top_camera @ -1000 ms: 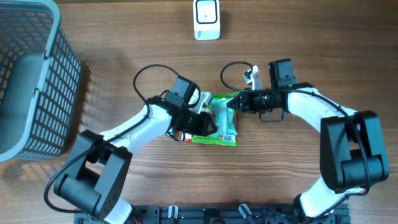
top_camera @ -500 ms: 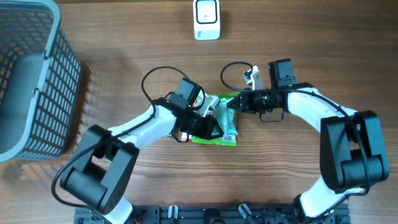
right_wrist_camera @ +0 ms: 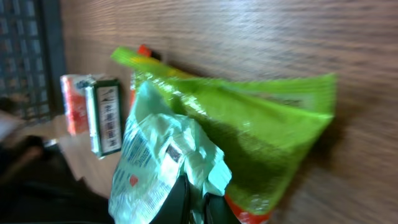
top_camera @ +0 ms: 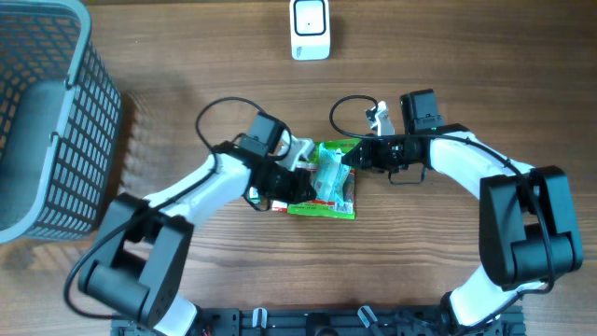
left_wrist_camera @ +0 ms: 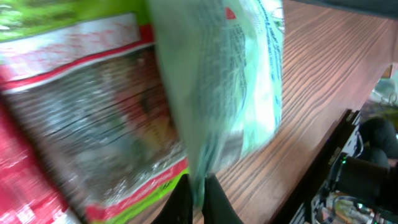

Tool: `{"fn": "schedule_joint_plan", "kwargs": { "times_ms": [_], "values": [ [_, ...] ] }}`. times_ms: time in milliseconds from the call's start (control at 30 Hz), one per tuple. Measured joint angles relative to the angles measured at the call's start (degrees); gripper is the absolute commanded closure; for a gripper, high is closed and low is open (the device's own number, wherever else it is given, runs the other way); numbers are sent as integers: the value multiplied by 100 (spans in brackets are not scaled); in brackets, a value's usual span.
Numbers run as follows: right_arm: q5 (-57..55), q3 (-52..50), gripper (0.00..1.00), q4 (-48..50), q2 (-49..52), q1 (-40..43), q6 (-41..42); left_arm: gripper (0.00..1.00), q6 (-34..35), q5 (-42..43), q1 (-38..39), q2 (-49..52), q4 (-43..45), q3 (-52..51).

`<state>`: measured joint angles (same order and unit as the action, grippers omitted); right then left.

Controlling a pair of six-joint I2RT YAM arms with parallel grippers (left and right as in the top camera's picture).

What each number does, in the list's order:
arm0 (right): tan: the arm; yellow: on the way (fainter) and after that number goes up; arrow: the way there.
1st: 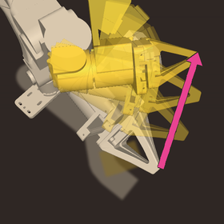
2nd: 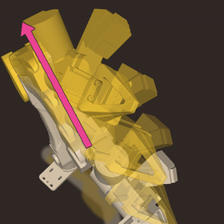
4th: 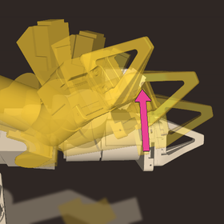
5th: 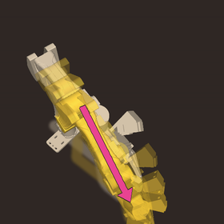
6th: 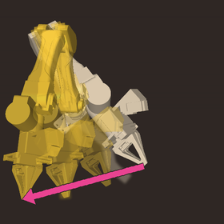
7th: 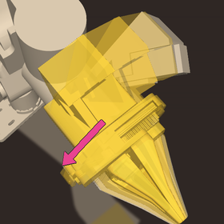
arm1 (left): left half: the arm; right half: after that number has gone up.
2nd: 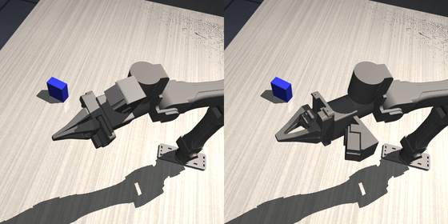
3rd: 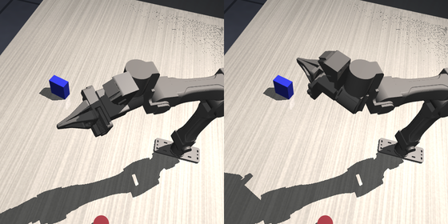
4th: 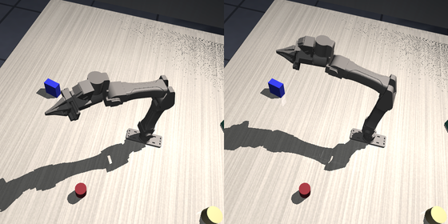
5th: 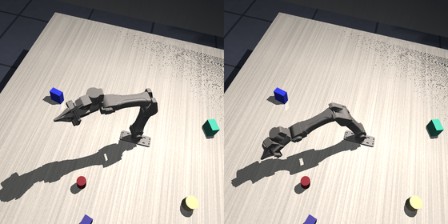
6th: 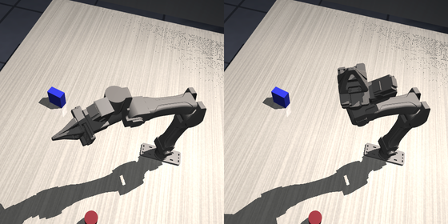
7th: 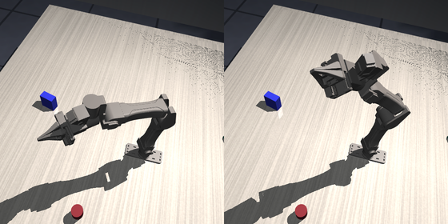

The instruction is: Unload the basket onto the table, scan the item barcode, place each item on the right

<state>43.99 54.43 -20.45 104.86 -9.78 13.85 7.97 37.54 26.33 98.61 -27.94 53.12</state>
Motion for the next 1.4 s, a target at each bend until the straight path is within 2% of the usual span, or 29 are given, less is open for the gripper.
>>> {"fn": "schedule_joint_plan", "kwargs": {
  "times_ms": [200, 233, 267, 333, 367, 433, 700, 767, 933, 1167, 1300, 1400],
  "values": [
    [-208, 0, 95, -2, -46, 22, -2, 96, -44, -223, -63, -122, -190, -7],
    [-210, 0, 91, 0, -46, 22, -2, 96, -44, -310, -17, -122, -188, -7],
    [-210, 0, 81, 0, -46, 22, -2, 96, -44, -367, 13, -122, -188, -7],
    [-216, 0, 69, 39, -46, 22, -24, 95, -44, -420, 22, -151, -251, -4],
    [-227, 2, 65, 42, -46, 22, -15, 90, -44, -452, -7, -192, -321, 9],
    [-225, 2, 61, 72, -46, 24, -37, 79, -42, -472, -50, -275, -398, 50],
    [-52, 203, 52, -70, -46, 24, -20, 78, 210, -485, -111, -586, -101, 321],
    [98, 431, 52, -203, -98, 22, -15, 78, 409, -461, -111, -588, 111, 321],
    [238, 560, 50, -1012, -299, 22, -17, 66, 673, -468, -111, -586, 133, 321],
    [-68, 48, 48, -1108, -310, -92, -17, 65, 741, -645, -111, -586, 114, 321],
    [-149, -138, 57, -916, -310, -326, -2, 65, 741, -645, -111, -586, 50, 321],
    [-205, -201, 72, -684, -315, -544, 149, 65, 741, -669, -118, -586, 44, 321]
  ]
}}
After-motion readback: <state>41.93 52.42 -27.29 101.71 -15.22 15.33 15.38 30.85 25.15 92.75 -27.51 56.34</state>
